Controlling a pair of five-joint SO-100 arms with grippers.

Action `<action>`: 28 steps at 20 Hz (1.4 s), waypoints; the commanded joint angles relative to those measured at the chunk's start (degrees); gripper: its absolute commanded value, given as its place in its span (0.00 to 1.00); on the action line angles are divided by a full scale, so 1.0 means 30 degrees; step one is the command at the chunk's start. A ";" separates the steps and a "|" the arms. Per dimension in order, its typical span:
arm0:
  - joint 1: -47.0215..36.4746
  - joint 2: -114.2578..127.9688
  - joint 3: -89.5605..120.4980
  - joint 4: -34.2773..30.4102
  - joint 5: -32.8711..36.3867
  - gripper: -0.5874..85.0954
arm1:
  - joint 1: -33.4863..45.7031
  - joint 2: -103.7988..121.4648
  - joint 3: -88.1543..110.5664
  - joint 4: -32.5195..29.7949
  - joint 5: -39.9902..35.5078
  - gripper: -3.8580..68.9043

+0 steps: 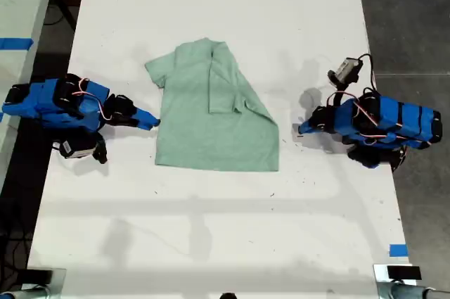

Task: Fold t shirt

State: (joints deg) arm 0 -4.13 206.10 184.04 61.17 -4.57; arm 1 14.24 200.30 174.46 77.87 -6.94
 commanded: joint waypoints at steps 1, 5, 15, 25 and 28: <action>-0.0059 0.0146 -0.0059 0.0029 -0.0352 0.14 | 0.0000 0.0264 0.0967 -0.0029 0.0908 0.04; -0.0088 0.0146 -0.0059 0.0029 -0.0352 0.14 | 0.0000 0.0234 0.0967 0.0000 0.0176 0.05; -0.0088 0.0146 -0.0059 0.0029 -0.0352 0.14 | 0.0117 0.0234 0.0967 0.0000 0.0088 0.05; -0.0088 0.0146 -0.0059 0.0029 -0.0352 0.14 | 0.0117 0.0234 0.0967 0.0000 0.0088 0.05; -0.0088 0.0146 -0.0059 0.0029 -0.0352 0.14 | 0.0117 0.0234 0.0967 0.0000 0.0088 0.05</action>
State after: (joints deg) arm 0 -4.13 206.10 184.04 61.17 -4.57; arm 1 14.15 200.39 174.81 77.87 -5.71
